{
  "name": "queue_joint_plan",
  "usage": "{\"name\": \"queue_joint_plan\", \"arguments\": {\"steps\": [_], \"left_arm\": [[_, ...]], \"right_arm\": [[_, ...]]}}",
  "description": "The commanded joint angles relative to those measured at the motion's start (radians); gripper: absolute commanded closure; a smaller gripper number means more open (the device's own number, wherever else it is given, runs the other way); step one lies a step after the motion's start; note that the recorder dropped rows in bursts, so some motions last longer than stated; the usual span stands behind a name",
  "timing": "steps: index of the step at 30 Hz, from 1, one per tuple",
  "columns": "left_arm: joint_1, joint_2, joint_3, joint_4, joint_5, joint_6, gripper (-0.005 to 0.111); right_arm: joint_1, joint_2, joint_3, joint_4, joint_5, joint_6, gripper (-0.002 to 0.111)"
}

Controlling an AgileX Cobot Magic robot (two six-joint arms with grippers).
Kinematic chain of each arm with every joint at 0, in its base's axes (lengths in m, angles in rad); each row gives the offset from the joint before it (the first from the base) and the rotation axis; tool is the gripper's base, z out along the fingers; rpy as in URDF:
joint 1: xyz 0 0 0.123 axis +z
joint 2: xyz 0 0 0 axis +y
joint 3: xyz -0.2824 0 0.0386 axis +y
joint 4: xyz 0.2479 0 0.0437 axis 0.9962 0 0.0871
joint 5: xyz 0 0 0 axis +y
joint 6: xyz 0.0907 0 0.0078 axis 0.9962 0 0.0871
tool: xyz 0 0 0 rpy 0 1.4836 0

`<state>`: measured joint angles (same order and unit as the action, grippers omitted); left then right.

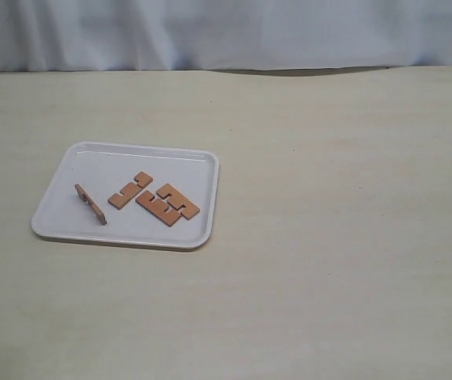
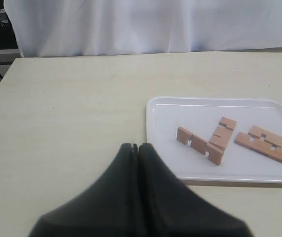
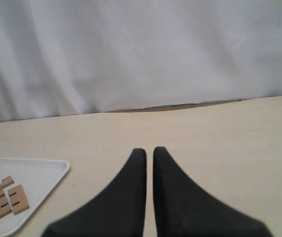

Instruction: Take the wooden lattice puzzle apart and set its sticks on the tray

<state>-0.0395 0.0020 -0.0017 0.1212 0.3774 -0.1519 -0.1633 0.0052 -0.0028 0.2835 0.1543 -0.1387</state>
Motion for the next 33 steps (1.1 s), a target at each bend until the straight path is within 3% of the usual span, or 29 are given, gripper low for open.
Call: {"name": "queue_joint_plan", "arguments": {"steps": [1,7,13,33], "left_arm": [[-0.008,-0.002,0.002,0.0,-0.017,0.0,0.107],[-0.008,-0.002,0.002,0.0,-0.017,0.0,0.107],[-0.008,-0.002,0.002,0.0,-0.017,0.0,0.107],[-0.008,-0.002,0.002,0.0,-0.017,0.0,0.107]], "right_arm": [[0.002,-0.005,0.003,0.0,0.005,0.004,0.104],[0.002,-0.005,0.003,0.015,0.033,0.004,0.104],[0.002,-0.005,0.003,-0.041,0.201,0.041,0.104],[0.002,-0.005,0.003,-0.037,0.214,0.049,0.104]]}}
